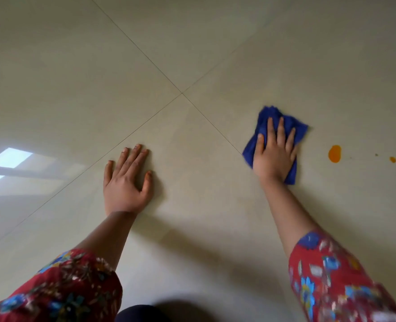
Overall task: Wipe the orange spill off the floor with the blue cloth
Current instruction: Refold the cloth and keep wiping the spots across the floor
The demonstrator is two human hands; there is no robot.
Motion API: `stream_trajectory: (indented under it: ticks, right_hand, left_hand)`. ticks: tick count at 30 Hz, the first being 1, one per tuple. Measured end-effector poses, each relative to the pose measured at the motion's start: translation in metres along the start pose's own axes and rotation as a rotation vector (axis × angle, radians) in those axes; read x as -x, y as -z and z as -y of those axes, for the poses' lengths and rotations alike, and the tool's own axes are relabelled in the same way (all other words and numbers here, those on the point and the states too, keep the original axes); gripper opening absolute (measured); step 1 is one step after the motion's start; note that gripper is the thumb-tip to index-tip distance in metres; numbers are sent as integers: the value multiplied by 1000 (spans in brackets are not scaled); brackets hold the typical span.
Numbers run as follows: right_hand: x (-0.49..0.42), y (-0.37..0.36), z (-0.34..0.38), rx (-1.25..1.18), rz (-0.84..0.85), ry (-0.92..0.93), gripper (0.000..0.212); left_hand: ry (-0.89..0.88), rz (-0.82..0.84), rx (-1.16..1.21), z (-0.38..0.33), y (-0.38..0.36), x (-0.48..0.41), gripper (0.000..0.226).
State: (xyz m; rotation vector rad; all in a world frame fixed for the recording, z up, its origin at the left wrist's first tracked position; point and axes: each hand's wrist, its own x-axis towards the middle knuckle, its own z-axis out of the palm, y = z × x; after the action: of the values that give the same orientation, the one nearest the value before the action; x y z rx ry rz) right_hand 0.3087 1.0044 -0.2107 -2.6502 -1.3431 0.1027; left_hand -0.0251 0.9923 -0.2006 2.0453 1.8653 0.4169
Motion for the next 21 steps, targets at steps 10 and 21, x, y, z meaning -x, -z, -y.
stream_trajectory:
  ticks: [10,21]
  right_hand:
    - [-20,-3,38,17,68,-19,53]
    - [59,-2,84,-294,0,345,51]
  left_hand:
    - [-3,10,2,0,-1,1,55]
    - [4,21,0,1,2,0,56]
